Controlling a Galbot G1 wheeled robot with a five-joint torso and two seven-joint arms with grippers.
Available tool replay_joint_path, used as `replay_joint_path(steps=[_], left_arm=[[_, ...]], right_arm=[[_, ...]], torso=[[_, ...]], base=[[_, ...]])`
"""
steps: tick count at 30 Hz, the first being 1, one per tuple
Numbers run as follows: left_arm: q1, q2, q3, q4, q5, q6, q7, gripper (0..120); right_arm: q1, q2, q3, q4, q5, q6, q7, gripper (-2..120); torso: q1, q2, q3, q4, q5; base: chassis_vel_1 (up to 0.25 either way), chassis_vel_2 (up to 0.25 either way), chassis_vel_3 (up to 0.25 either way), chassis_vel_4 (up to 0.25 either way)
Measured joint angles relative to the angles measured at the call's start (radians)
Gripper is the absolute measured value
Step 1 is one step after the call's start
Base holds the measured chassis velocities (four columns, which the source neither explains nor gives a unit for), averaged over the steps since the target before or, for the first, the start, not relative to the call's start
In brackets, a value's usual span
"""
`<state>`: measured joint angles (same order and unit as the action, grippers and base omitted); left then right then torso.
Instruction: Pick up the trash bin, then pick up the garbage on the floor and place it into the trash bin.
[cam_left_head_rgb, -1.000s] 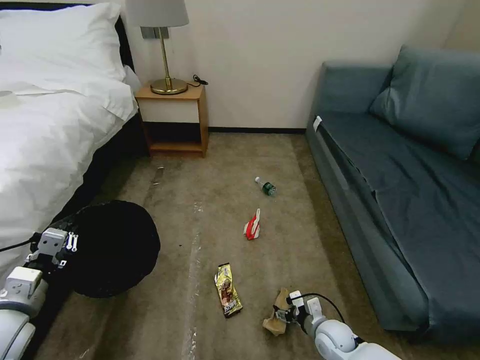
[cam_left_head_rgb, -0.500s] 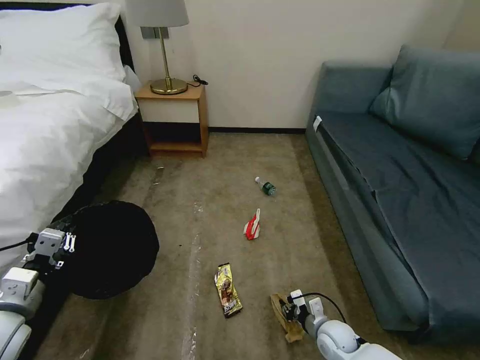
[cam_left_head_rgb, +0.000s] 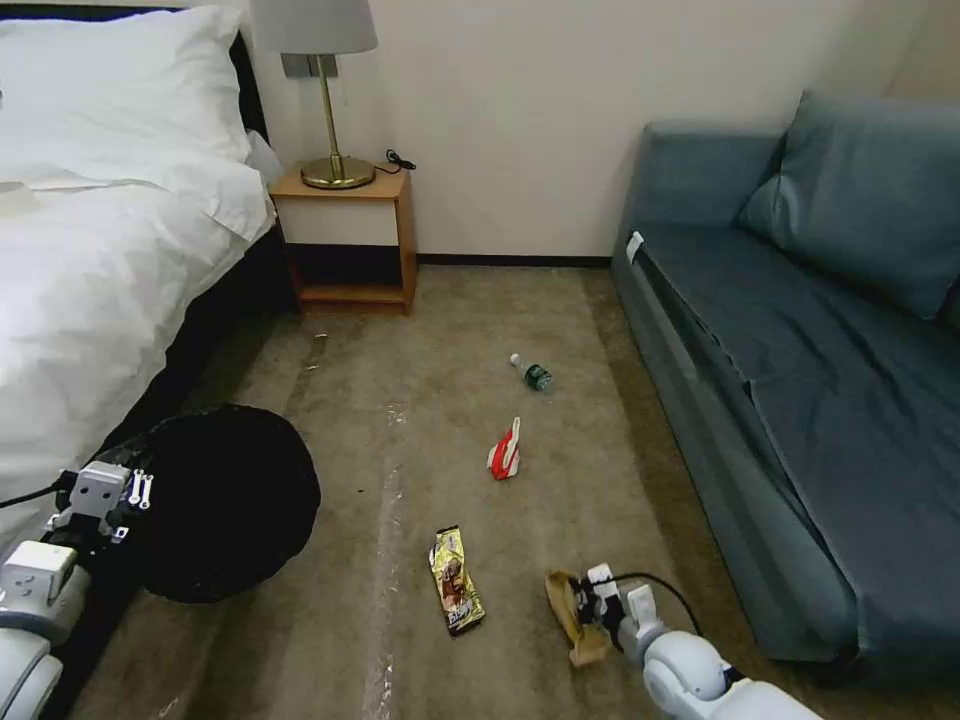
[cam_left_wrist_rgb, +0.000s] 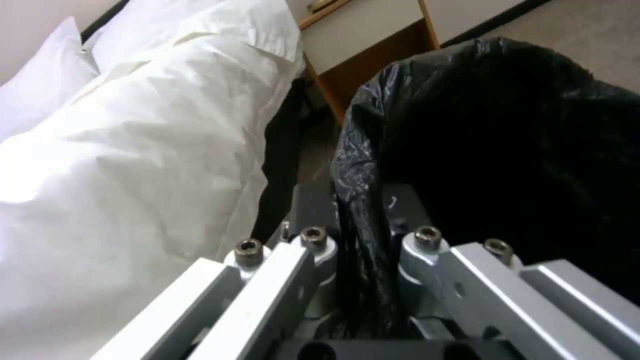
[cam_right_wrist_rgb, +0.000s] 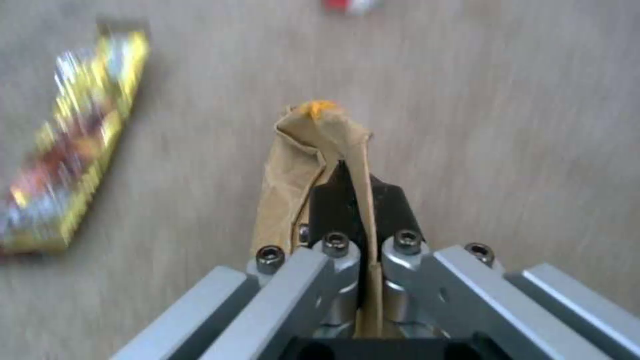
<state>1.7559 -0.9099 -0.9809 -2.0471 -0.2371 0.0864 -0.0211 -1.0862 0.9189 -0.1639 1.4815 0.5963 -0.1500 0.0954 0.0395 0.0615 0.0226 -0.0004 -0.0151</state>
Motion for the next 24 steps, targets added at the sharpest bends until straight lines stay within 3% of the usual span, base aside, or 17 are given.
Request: replay_joint_path(steps=[6, 12, 24], left_arm=[[-0.018, -0.005, 0.022, -0.006, 0.002, -0.001, 0.0, 7], [-0.067, -0.018, 0.074, -0.003, -0.001, 0.003, -0.003, 7], [-0.127, -0.064, 0.151, 0.009, -0.011, -0.002, -0.005, 7]], right_arm=[[0.045, -0.046, 0.022, 0.16, -0.01, -0.002, -0.009, 0], [0.118, -0.07, 0.004, 0.383, 0.086, -0.052, -0.014, 0], [0.312, -0.015, -0.147, 0.489, 0.235, -0.064, -0.009, 0]], torso=[[0.0, 0.0, 0.0, 0.0001, -0.0002], [0.0, 0.0, 0.0, 0.0, -0.0001], [0.0, 0.0, 0.0, -0.0004, -0.0003]], base=[[0.0, 0.0, 0.0, 0.0], [0.0, 0.0, 0.0, 0.0], [0.0, 0.0, 0.0, 0.0]])
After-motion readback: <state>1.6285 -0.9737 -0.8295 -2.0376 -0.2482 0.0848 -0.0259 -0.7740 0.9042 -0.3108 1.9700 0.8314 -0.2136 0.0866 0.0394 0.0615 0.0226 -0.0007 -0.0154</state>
